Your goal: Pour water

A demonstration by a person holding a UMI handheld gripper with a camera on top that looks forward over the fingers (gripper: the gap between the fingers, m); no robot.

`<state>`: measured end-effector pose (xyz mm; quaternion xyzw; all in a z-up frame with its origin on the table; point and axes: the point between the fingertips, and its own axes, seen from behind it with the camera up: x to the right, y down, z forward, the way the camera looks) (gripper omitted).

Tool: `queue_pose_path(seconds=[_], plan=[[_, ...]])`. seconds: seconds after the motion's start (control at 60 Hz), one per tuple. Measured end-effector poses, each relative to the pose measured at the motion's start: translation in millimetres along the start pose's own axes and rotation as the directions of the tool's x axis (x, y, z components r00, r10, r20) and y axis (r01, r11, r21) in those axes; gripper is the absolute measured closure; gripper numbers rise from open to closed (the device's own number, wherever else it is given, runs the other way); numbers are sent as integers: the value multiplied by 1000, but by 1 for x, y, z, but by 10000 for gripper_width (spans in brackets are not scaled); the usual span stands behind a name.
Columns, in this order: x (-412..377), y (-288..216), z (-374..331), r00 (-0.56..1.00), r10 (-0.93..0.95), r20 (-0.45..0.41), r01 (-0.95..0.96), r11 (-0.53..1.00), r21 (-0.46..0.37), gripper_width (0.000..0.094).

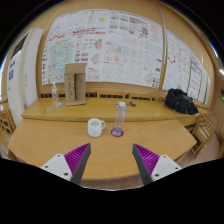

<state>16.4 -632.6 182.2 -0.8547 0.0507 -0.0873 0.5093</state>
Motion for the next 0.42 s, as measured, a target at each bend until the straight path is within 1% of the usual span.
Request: queue_pose_path(seconds=[0.1, 0.183, 0.417], plan=[[-6, 2, -40, 1000, -6, 0, 6, 1000, 20, 86], [-9, 5, -62, 1000, 7, 7, -7, 1000, 17, 88], [-9, 6, -86, 1000, -4, 2, 4, 1000, 25, 84]])
